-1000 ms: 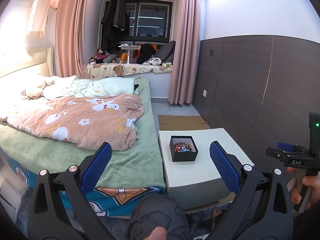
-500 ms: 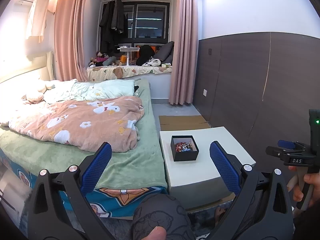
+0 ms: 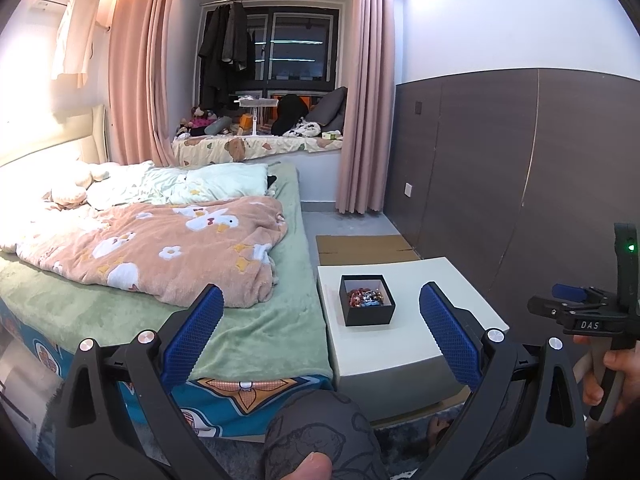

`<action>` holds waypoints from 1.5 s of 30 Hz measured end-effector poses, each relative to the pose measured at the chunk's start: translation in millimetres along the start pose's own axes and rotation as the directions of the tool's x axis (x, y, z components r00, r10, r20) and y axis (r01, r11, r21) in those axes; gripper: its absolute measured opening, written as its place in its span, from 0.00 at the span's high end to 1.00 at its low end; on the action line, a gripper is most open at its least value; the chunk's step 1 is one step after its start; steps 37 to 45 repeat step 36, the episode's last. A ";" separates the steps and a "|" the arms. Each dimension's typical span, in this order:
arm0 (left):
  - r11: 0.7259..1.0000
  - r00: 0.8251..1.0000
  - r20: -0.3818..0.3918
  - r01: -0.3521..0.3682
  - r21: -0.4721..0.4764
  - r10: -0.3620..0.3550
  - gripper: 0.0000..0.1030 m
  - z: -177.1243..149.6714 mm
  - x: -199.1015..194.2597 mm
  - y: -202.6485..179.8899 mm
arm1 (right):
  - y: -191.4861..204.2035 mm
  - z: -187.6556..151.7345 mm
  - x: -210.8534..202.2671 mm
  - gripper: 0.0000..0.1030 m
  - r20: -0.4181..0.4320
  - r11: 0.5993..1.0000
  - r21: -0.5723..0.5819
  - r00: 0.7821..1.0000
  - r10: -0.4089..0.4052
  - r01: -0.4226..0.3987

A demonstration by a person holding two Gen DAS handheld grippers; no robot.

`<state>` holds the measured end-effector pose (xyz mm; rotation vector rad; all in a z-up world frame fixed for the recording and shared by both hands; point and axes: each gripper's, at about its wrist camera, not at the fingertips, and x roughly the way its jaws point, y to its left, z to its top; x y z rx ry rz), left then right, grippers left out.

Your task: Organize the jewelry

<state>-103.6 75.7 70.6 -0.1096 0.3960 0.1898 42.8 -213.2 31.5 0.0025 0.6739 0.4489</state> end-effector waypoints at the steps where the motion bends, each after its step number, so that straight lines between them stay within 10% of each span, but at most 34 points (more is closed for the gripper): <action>1: 1.000 1.000 -0.001 0.002 0.000 -0.002 0.05 0.1 0.0 -0.4 | 0.1 -0.6 0.5 0.07 0.000 1.000 0.001 1.000 0.000 0.000; 45: 1.000 0.999 -0.014 -0.030 0.004 0.030 0.05 -1.8 6.3 -3.1 | 0.2 -5.2 7.6 0.07 -0.017 1.000 0.005 1.000 -0.008 0.008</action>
